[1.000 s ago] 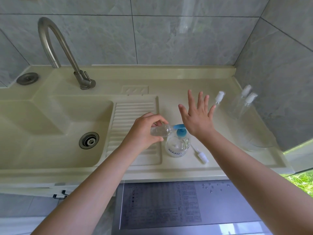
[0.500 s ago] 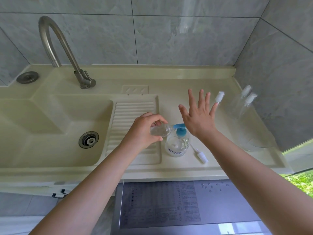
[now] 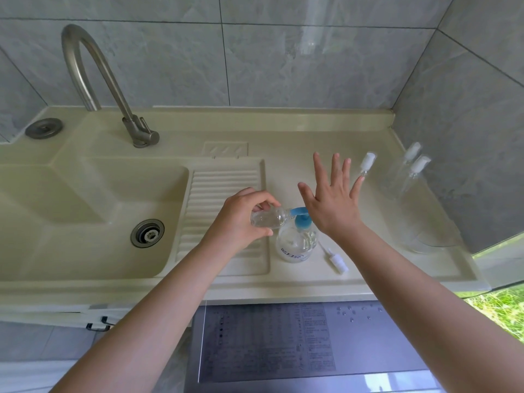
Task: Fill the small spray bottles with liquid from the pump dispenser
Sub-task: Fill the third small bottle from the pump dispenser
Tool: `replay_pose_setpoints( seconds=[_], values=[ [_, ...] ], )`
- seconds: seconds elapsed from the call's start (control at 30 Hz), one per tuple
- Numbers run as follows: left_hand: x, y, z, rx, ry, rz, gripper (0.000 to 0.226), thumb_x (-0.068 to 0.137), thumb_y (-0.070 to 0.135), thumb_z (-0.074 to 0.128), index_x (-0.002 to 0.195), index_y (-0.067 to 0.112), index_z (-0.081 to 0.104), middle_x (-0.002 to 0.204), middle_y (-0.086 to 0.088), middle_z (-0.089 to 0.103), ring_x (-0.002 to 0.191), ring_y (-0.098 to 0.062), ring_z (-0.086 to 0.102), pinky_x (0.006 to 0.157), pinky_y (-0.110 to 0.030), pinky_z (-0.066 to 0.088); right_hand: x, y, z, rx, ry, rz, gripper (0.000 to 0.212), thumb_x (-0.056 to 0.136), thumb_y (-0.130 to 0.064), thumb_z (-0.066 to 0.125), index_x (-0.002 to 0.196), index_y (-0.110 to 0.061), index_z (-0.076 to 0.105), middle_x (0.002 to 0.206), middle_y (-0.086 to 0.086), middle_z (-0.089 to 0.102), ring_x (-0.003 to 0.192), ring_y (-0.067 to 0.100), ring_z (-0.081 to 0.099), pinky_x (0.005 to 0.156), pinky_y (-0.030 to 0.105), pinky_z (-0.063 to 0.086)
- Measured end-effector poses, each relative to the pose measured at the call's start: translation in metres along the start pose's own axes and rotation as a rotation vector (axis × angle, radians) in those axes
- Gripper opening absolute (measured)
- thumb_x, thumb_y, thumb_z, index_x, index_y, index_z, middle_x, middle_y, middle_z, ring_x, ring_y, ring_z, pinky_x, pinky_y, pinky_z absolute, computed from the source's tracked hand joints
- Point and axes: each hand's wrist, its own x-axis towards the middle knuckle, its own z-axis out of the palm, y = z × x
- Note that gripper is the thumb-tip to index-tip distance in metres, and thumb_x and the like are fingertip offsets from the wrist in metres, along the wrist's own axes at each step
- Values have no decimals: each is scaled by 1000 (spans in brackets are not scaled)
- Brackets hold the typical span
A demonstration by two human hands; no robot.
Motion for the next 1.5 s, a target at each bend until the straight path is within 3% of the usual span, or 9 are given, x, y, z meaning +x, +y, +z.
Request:
replay_pose_setpoints(
  seconds=[0.17,0.43,0.63,0.87,0.97,1.07,1.3,1.5],
  values=[
    [1,0,0,-2,6,4,54,58,4,89,103,27,72,96,9,61,92,-4,61,91,-18,48,-3,2,11,62,-100,41,59,107,-43,19,159,-35,-7,167,9,-16,152,28,-22,121,56,-12],
    [0,1,1,4,-2,6,53,58,3,90,104,25,72,97,7,62,93,-5,61,89,-12,46,-5,6,-7,91,-78,57,69,103,-58,26,159,-36,-7,166,8,-18,151,27,-24,118,54,-16],
    [0,0,2,11,5,-1,54,58,4,90,103,27,72,97,7,61,91,-5,60,87,-12,46,-12,6,12,43,-147,48,59,105,-45,15,159,-35,-5,166,11,-18,152,30,-21,120,59,-9],
    [-1,3,2,2,6,-3,54,58,3,89,102,27,71,96,9,61,90,3,59,84,-4,41,-16,10,6,136,-78,72,67,102,-59,23,159,-36,-3,166,8,-18,152,26,-22,118,55,-14],
    [-1,3,3,1,5,-9,54,58,4,90,102,28,71,96,9,61,90,3,59,83,-2,40,-18,15,13,64,-125,31,67,97,-58,10,160,-36,-2,166,8,-19,151,29,-24,118,59,-11],
    [-1,2,2,-1,8,-9,54,58,3,89,103,27,71,96,8,61,91,-3,60,87,-10,45,-17,18,24,28,-159,9,76,87,-57,-2,160,-35,4,167,7,-18,150,32,-25,118,62,-10],
    [-2,2,3,-3,9,6,54,57,4,90,102,27,71,96,8,62,92,-1,60,88,-11,45,-22,9,6,172,-77,71,65,102,-58,22,159,-36,-1,166,8,-18,152,26,-21,118,55,-14],
    [-1,1,3,-6,12,-3,55,57,3,90,102,27,72,96,6,62,91,-1,60,88,-10,45,-24,11,18,160,-169,95,56,106,-50,16,159,-39,1,166,11,-19,152,30,-19,120,59,-7]
  ],
)
